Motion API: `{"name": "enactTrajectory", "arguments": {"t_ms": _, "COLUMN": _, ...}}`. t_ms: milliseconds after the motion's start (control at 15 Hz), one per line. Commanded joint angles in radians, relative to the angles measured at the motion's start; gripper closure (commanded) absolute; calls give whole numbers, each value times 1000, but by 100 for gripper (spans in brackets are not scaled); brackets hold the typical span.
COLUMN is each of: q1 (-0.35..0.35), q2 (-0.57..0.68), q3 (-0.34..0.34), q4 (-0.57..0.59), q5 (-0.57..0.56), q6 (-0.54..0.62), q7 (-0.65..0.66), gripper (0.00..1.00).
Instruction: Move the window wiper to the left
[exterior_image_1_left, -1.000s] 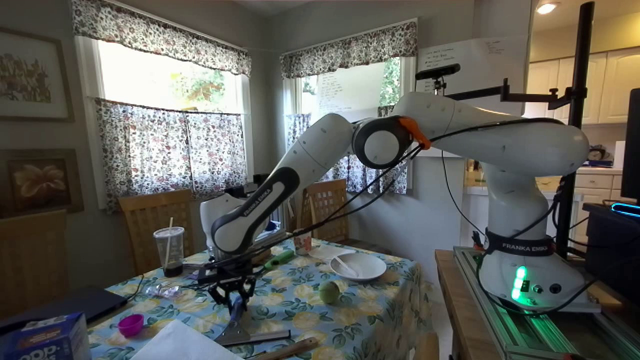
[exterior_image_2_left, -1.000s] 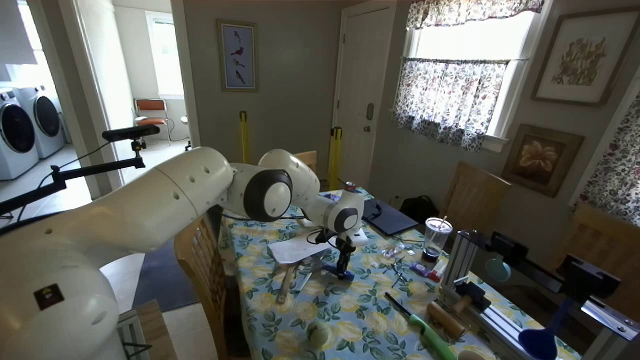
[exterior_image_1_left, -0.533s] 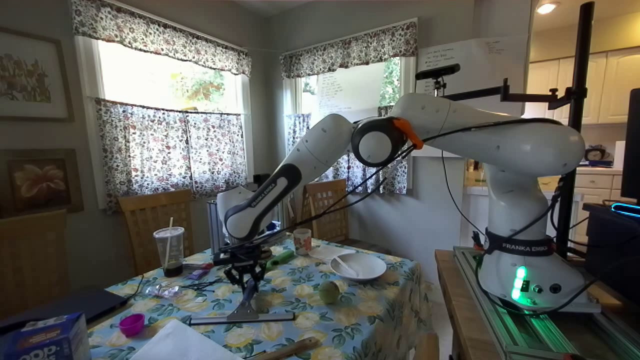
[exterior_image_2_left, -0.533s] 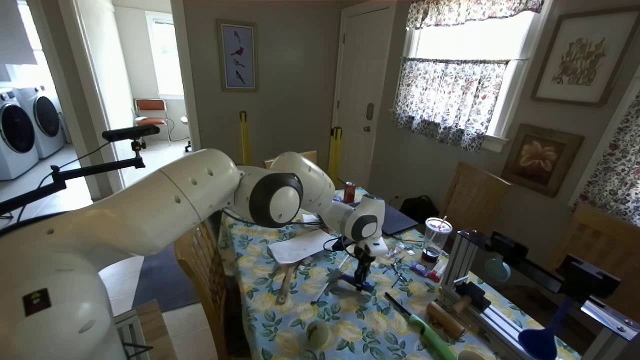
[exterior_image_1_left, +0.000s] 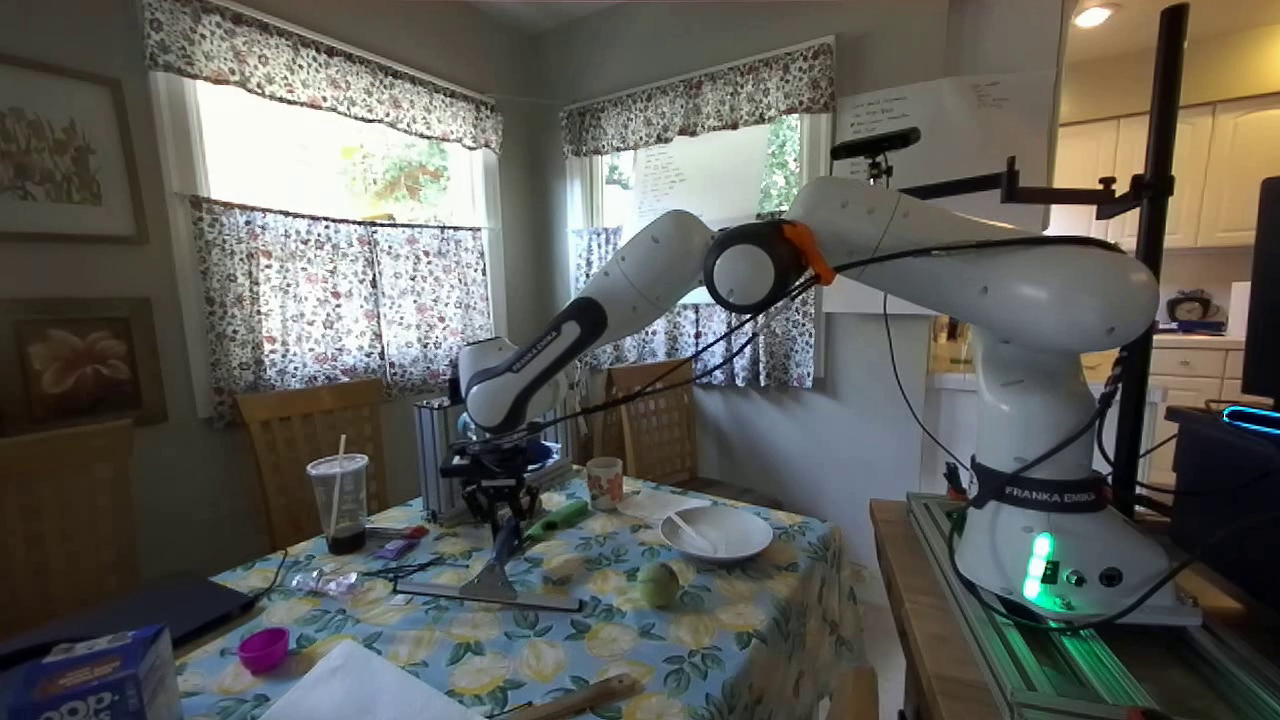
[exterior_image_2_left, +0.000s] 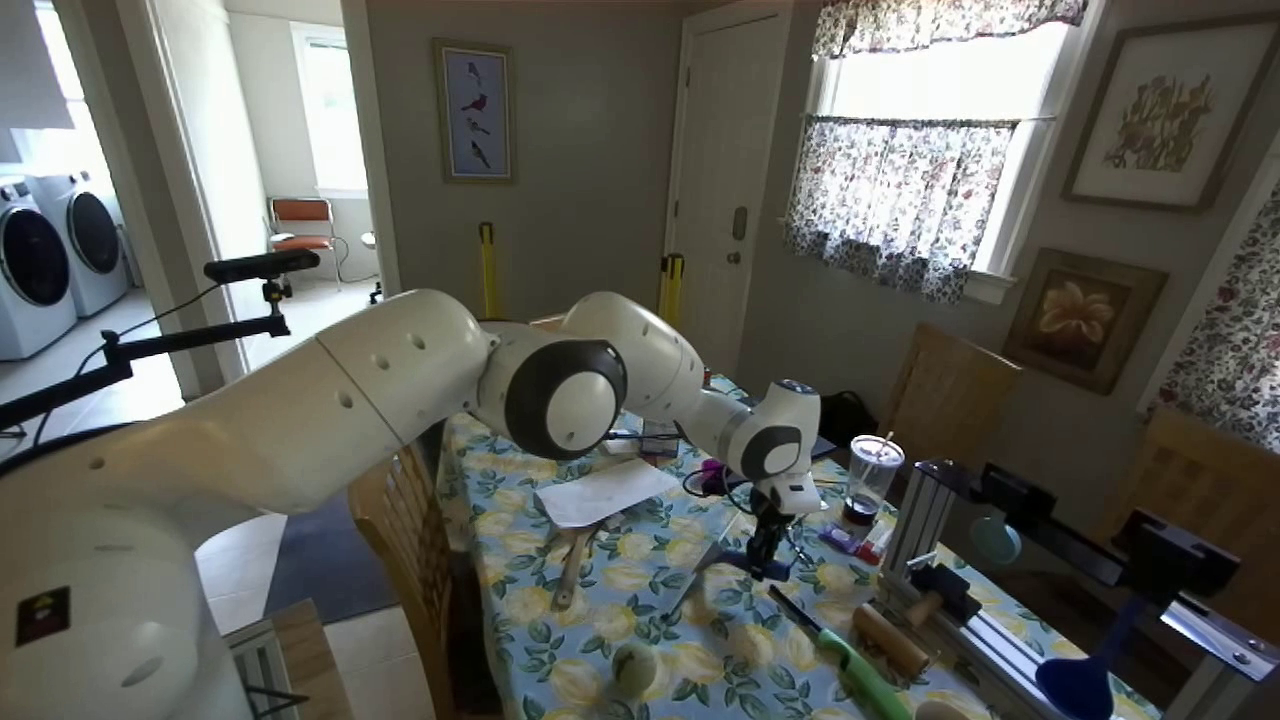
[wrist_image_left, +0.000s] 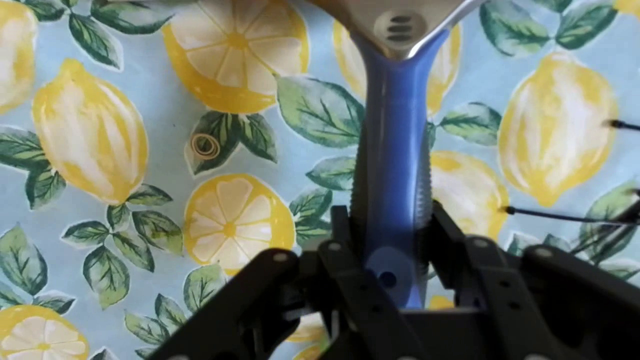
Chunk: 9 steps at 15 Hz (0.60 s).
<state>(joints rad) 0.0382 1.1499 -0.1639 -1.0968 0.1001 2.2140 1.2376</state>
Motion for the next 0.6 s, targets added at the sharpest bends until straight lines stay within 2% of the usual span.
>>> {"name": "enactTrajectory", "arguments": {"t_ms": 0, "q1": -35, "q2": -28, "q3": 30, "q4": 7, "q5": 35, "q6": -44, "q7": 27, "gripper": 84}}
{"name": "enactTrajectory", "arguments": {"t_ms": 533, "q1": -51, "q2": 15, "q3": 40, "q4": 34, "q5": 46, "q6": -85, "q7": 78, "gripper": 84}}
